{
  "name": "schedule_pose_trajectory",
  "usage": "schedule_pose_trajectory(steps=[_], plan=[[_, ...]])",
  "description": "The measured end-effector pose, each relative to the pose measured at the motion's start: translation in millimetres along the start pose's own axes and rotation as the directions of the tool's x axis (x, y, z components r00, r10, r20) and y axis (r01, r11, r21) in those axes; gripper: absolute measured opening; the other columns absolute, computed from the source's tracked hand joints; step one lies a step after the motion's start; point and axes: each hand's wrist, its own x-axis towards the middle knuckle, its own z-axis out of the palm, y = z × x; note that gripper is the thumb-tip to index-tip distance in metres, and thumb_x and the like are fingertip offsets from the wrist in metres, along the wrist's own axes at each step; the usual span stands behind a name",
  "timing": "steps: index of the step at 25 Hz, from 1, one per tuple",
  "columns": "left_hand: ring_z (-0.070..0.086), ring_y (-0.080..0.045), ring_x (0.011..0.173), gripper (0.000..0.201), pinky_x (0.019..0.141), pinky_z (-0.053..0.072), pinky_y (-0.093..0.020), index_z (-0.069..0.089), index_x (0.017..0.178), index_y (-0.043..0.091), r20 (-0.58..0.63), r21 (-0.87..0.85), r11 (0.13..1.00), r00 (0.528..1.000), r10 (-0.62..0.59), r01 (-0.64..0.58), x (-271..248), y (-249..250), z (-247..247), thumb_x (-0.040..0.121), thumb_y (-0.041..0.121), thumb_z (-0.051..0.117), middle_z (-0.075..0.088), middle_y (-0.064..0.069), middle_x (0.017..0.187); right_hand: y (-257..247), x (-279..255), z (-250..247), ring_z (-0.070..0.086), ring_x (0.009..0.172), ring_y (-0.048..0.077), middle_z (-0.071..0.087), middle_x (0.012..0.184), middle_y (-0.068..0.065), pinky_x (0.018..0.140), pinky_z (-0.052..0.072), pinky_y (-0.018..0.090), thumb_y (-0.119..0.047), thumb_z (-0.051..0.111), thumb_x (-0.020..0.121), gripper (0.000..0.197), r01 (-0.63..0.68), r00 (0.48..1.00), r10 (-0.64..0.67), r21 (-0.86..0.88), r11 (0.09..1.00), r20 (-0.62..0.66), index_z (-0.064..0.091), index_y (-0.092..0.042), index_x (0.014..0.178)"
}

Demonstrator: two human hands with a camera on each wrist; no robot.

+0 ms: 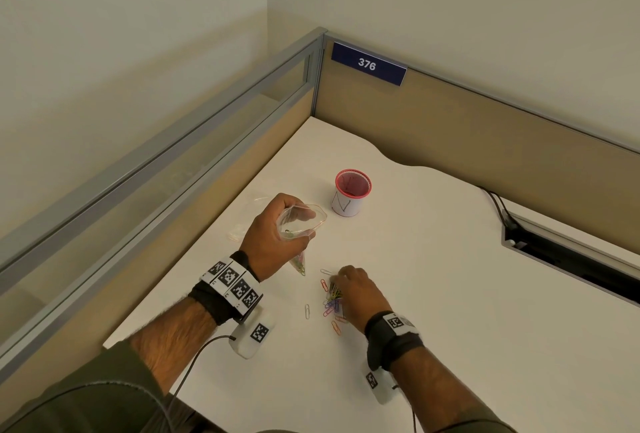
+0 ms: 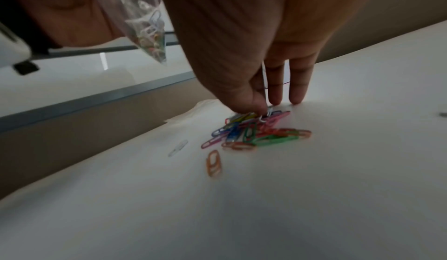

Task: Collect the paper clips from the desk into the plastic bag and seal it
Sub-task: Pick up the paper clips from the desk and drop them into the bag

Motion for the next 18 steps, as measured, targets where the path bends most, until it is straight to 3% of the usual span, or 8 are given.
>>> schedule_pose_trajectory(steps=[4,7,9,14,18], plan=[[0.066,-0.015,0.114,0.041,0.106,0.051,-0.041,0.054,0.112,0.016,0.003,-0.018,1.000,1.000,-0.012,0.012,-1.1,-1.2,0.5,0.079,0.009,0.078,0.070,0.001,0.112,5.3,-16.7,2.7,0.047,0.120,0.023,0.050,0.129,0.001,0.098,0.047,0.033,-0.021,0.055,0.093,0.038,0.050,0.999,-0.050,0.007,0.999,-0.002,0.052,-0.021,0.131],[0.066,-0.017,0.115,0.042,0.106,0.050,-0.045,0.054,0.111,0.017,0.007,-0.037,0.999,1.000,-0.014,0.015,-2.2,-3.4,2.3,0.075,0.022,0.076,0.071,0.000,0.112,12.3,-26.7,-1.4,0.042,0.127,0.021,0.043,0.138,-0.002,0.097,0.049,0.037,-0.034,0.065,0.086,0.057,0.048,0.997,-0.048,0.006,0.999,0.062,0.043,-0.027,0.138],[0.066,-0.017,0.115,0.041,0.106,0.050,-0.046,0.054,0.110,0.019,0.011,-0.034,0.999,1.000,-0.014,0.014,-2.7,-3.1,5.2,0.076,0.021,0.076,0.071,0.000,0.112,8.4,-26.0,0.2,0.039,0.127,0.023,0.041,0.139,0.000,0.097,0.049,0.039,-0.034,0.068,0.083,0.061,0.056,0.995,-0.052,-0.045,0.997,0.091,0.043,-0.029,0.138],[0.066,-0.017,0.115,0.040,0.106,0.050,-0.045,0.054,0.110,0.016,0.008,-0.046,0.999,1.000,0.010,-0.009,-1.1,-2.0,7.0,0.076,0.019,0.076,0.072,0.000,0.111,-9.3,-8.2,7.9,0.051,0.107,0.029,0.053,0.115,0.006,0.081,0.052,0.038,-0.020,0.056,0.092,0.023,0.096,0.995,-0.096,-0.150,0.984,0.009,0.060,-0.019,0.115],[0.066,-0.015,0.115,0.041,0.106,0.051,-0.044,0.054,0.112,0.012,0.003,-0.044,0.999,1.000,-0.001,0.001,1.3,-2.2,5.3,0.077,0.015,0.075,0.072,0.000,0.111,-13.0,1.7,3.3,0.057,0.098,0.031,0.057,0.104,0.011,0.077,0.048,0.036,-0.013,0.053,0.091,0.017,0.066,0.998,-0.069,-0.189,0.980,-0.007,0.061,-0.011,0.107]])
